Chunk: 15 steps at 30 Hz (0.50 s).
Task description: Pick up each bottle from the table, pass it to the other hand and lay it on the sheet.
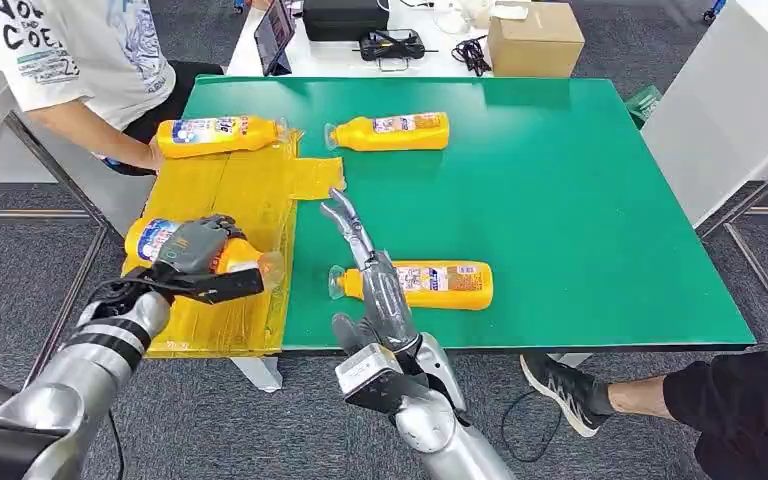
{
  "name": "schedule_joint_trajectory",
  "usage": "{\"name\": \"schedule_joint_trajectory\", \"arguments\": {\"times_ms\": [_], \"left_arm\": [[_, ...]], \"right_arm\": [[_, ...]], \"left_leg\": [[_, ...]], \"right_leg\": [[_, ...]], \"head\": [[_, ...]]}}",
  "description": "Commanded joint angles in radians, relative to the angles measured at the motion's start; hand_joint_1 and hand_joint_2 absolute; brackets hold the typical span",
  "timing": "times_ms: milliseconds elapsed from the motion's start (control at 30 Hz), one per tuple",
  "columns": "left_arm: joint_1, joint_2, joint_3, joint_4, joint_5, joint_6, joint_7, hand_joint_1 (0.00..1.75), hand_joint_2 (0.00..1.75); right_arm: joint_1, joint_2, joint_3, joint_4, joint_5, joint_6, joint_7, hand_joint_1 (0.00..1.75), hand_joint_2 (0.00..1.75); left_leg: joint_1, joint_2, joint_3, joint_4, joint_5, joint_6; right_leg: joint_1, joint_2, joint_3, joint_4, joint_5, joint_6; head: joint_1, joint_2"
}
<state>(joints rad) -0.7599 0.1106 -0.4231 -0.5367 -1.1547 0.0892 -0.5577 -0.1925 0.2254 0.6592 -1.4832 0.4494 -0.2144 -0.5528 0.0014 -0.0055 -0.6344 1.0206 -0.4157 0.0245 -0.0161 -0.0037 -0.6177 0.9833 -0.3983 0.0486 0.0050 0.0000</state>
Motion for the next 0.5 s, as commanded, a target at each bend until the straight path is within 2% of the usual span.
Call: {"name": "schedule_joint_trajectory", "arguments": {"times_ms": [33,133,233,300,333,500], "left_arm": [[-0.148,0.034,-0.082,0.150,0.010,-0.072,0.004,1.75,1.75],[-0.136,0.030,-0.086,0.154,0.015,-0.073,0.009,1.75,1.75],[-0.125,0.037,-0.123,0.153,-0.011,-0.060,0.013,1.75,1.75],[-0.121,0.041,-0.145,0.153,-0.025,-0.048,0.018,1.75,1.75],[-0.117,0.043,-0.161,0.154,-0.038,-0.045,0.021,1.75,1.75],[-0.112,0.046,-0.188,0.162,-0.054,-0.041,0.029,1.75,1.75]], "right_arm": [[-0.048,-0.036,0.046,0.104,-0.001,0.016,-0.001,0.00,0.00],[-0.051,-0.036,0.049,0.113,-0.002,0.018,-0.001,0.00,0.00],[-0.053,-0.037,0.051,0.122,-0.006,0.025,0.001,0.00,0.00],[-0.053,-0.038,0.050,0.127,-0.010,0.032,0.002,0.00,0.00],[-0.054,-0.039,0.050,0.132,-0.010,0.034,0.002,0.00,0.00],[-0.056,-0.040,0.050,0.139,-0.011,0.039,0.003,0.00,0.00]], "left_leg": [[0.001,0.001,0.003,0.000,-0.001,-0.001],[0.001,0.001,0.003,-0.001,-0.001,-0.001],[0.002,0.002,0.010,0.000,-0.004,-0.002],[0.002,0.002,0.011,0.000,-0.005,-0.002],[0.001,0.001,0.004,-0.001,-0.001,-0.001],[0.002,0.002,0.008,-0.001,-0.003,-0.002]], "right_leg": [[0.001,0.001,0.003,-0.001,-0.001,-0.002],[0.001,0.001,0.003,-0.001,-0.001,-0.001],[0.002,0.002,0.010,0.000,-0.003,-0.003],[0.003,0.002,0.011,0.000,-0.004,-0.003],[0.001,0.001,0.005,-0.001,-0.001,-0.002],[0.002,0.002,0.008,-0.001,-0.002,-0.003]], "head": [[0.000,0.000],[0.000,0.000],[0.000,0.000],[0.000,0.000],[0.000,0.000],[0.000,0.000]]}}
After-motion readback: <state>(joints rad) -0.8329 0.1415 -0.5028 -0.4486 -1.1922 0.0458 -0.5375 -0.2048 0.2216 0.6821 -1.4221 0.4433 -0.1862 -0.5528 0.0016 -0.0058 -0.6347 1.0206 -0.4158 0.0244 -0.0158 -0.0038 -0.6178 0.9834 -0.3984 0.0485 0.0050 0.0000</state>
